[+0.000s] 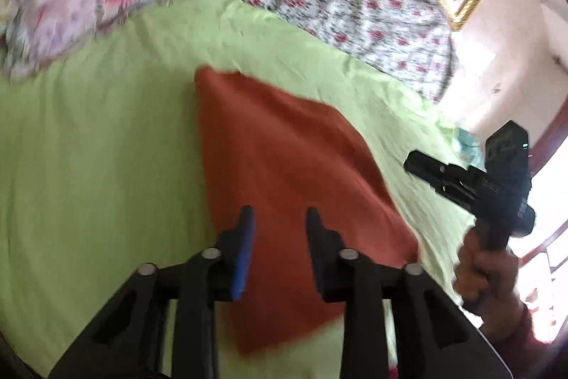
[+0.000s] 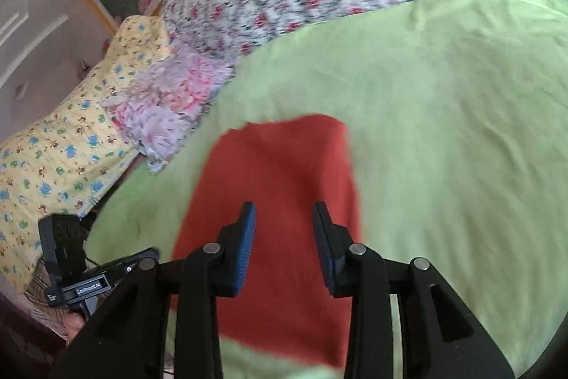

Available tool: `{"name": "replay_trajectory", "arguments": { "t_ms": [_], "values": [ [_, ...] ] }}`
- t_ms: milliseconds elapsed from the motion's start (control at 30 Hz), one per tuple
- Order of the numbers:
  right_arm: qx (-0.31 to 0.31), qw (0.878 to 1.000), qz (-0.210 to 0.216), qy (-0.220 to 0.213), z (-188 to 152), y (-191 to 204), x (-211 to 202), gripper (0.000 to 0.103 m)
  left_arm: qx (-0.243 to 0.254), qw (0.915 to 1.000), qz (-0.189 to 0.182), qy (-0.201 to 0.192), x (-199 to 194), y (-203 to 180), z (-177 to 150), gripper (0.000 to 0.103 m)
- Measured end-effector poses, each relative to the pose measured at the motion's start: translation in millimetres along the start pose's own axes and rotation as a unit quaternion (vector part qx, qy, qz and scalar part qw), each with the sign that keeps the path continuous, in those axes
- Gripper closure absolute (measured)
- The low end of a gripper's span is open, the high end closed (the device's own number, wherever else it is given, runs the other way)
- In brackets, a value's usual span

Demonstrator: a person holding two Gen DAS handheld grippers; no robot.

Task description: Fold small clothes

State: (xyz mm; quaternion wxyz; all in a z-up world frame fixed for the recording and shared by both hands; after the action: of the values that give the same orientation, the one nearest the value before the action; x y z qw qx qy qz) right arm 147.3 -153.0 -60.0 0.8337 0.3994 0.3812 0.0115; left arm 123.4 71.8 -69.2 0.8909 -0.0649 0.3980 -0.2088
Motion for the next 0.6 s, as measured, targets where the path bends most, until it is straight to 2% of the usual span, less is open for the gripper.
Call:
{"name": "replay_trajectory", "arguments": {
  "t_ms": [33,100,167,233,267,300,400,600],
  "values": [
    [0.011,1.0,0.005,0.015,5,1,19,0.068,0.003,0.9999,0.009,0.008,14,3,10,0.071],
    [0.014,1.0,-0.011,0.023,10,-2,41,0.068,-0.007,0.9993,0.022,0.028,40,15,21,0.071],
    [0.033,0.998,-0.048,0.032,14,-22,60,0.068,-0.022,0.998,0.03,0.05,62,27,24,0.072],
    [0.061,0.995,-0.061,0.042,15,-43,72,0.076,-0.032,0.9959,0.041,0.075,82,38,18,0.078],
    [0.078,0.994,-0.065,0.048,15,-55,77,0.082,-0.032,0.9956,0.045,0.076,88,42,17,0.078],
    [0.082,0.993,-0.073,0.045,16,-62,77,0.102,-0.031,0.9958,0.046,0.072,89,42,16,0.077],
    [0.096,0.993,-0.06,0.04,19,-67,73,0.103,-0.019,0.9961,0.051,0.07,84,37,17,0.078],
    [0.073,0.996,-0.037,0.024,15,-47,40,0.099,-0.01,0.9986,0.024,0.047,37,11,1,0.066]
  ]
}}
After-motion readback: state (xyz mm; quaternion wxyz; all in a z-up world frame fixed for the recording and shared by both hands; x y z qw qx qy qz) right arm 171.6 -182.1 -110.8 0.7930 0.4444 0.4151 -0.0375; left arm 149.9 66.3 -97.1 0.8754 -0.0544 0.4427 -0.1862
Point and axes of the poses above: each gripper's, at about its wrist camera, not at the fingertips, and x roughly the way its jaws point, y to its left, z to its top, the point moved 8 cm from there along x, roughly the way its jaws point, and after that the axes turned 10 degrees about x, right-handed, at the moved point
